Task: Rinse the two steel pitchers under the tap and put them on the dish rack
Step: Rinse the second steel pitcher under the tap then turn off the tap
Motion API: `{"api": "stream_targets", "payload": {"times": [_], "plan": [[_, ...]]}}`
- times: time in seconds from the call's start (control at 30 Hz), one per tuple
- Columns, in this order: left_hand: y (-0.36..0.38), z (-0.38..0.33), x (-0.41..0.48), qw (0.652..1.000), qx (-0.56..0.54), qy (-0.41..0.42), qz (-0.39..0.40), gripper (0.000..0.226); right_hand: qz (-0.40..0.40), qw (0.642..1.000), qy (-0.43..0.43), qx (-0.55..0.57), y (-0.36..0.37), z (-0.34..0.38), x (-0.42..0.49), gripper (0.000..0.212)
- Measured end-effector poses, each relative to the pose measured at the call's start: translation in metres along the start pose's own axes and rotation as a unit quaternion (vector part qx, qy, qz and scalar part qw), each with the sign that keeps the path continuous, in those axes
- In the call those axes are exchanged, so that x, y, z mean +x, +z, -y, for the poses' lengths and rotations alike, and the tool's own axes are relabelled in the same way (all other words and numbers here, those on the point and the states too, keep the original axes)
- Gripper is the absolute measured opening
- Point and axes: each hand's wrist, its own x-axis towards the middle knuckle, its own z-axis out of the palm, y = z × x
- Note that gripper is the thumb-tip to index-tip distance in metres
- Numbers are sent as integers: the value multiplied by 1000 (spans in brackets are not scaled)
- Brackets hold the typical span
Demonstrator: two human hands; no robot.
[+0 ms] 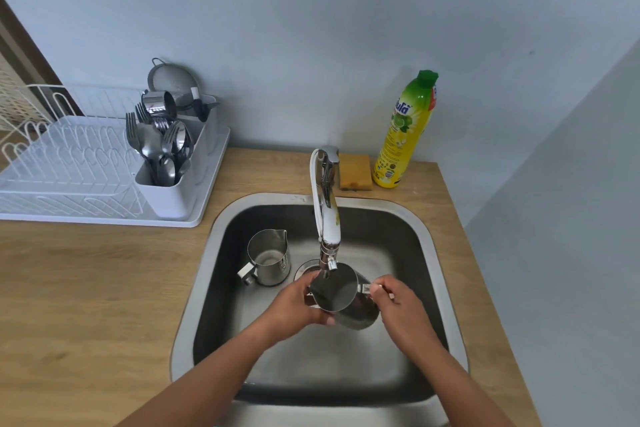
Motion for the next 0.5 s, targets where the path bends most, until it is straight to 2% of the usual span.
{"api": "stream_targets", "payload": {"times": [0.13, 0.23, 0.33, 0.5], "plan": [[6, -6, 7, 999, 14, 23, -38, 66, -23, 999, -14, 17, -5, -4, 0, 19], [2, -11, 11, 996, 40, 44, -66, 67, -37, 998, -15, 52, -3, -6, 2, 22], [-6, -19, 10, 985, 116, 70, -109, 67, -30, 996, 10, 87, 2, -5, 6, 23], [-19, -30, 2, 958, 228, 89, -151, 79, -17, 985, 15, 173, 14, 0, 12, 20]]}}
